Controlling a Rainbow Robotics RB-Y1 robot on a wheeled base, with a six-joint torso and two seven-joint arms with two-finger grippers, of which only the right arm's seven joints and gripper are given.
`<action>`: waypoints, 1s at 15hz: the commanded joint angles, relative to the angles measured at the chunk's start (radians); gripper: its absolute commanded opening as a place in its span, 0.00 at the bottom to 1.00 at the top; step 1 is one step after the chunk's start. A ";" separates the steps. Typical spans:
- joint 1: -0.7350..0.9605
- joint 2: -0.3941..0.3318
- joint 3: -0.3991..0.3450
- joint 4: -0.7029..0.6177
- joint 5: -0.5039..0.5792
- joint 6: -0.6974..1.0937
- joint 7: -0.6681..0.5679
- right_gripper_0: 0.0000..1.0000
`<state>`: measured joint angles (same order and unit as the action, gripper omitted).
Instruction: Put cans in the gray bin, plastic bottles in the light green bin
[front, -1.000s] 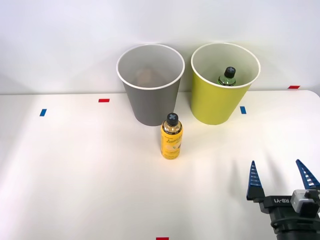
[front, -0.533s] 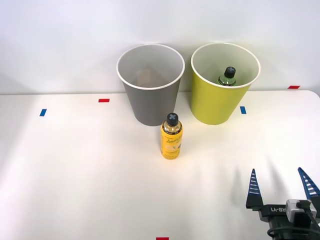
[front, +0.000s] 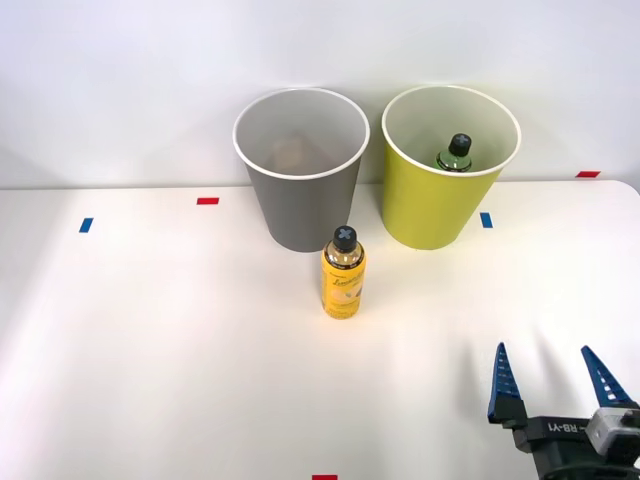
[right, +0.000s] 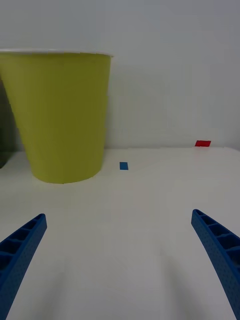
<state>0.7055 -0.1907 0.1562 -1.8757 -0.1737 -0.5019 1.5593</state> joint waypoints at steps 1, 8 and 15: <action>0.022 -0.035 -0.012 0.000 0.077 -0.021 -0.200 1.00; 0.175 -0.070 0.049 0.000 0.111 -0.211 -0.315 1.00; 0.295 -0.013 0.063 0.000 0.131 -0.262 -0.131 1.00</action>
<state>0.9843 -0.2114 0.2145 -1.8761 -0.0431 -0.7633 1.3991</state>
